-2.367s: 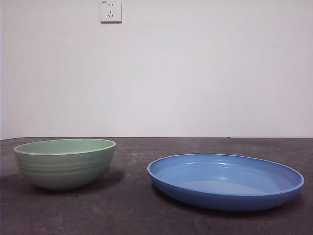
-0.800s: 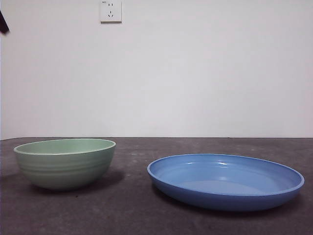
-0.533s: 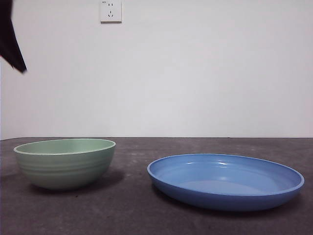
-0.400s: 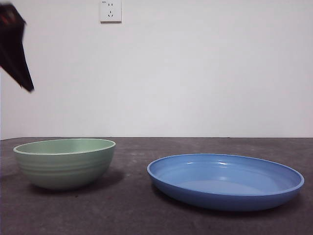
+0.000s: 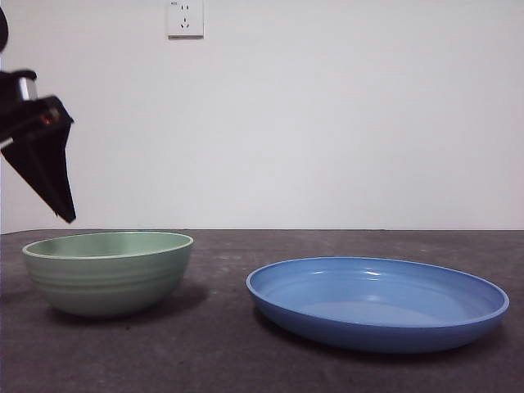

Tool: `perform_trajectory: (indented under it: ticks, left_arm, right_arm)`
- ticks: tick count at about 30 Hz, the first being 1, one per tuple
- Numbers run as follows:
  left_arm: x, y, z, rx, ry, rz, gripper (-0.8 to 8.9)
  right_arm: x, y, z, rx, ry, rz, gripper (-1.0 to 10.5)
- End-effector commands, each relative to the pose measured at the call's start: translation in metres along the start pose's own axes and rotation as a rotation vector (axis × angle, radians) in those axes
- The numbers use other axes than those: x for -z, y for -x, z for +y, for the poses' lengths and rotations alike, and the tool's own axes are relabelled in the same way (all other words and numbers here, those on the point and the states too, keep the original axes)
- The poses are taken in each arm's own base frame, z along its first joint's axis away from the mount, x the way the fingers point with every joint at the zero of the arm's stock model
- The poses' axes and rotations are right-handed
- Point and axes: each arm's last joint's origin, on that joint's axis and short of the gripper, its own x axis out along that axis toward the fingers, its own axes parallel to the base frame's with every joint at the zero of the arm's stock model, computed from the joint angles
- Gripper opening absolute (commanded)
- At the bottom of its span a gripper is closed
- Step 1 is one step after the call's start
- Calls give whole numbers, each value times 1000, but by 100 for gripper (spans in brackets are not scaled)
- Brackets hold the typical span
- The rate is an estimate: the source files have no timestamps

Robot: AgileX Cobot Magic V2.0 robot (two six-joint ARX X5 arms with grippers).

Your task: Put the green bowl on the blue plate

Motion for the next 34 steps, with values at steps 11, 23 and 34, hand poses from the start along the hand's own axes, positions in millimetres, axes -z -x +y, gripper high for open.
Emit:
perform_trajectory:
  ticks: [11, 23, 34]
  left_arm:
    - [-7, -29, -1, 2, 6, 49, 427]
    - [-5, -35, -9, -70, -30, 70, 186]
    - [-7, -34, -11, -69, -10, 69, 15]
  right_arm:
    - [-4, 3, 3, -7, 7, -17, 546]
    - [-4, 3, 3, -7, 7, -17, 546]
    - [-4, 3, 3, -6, 7, -17, 546]
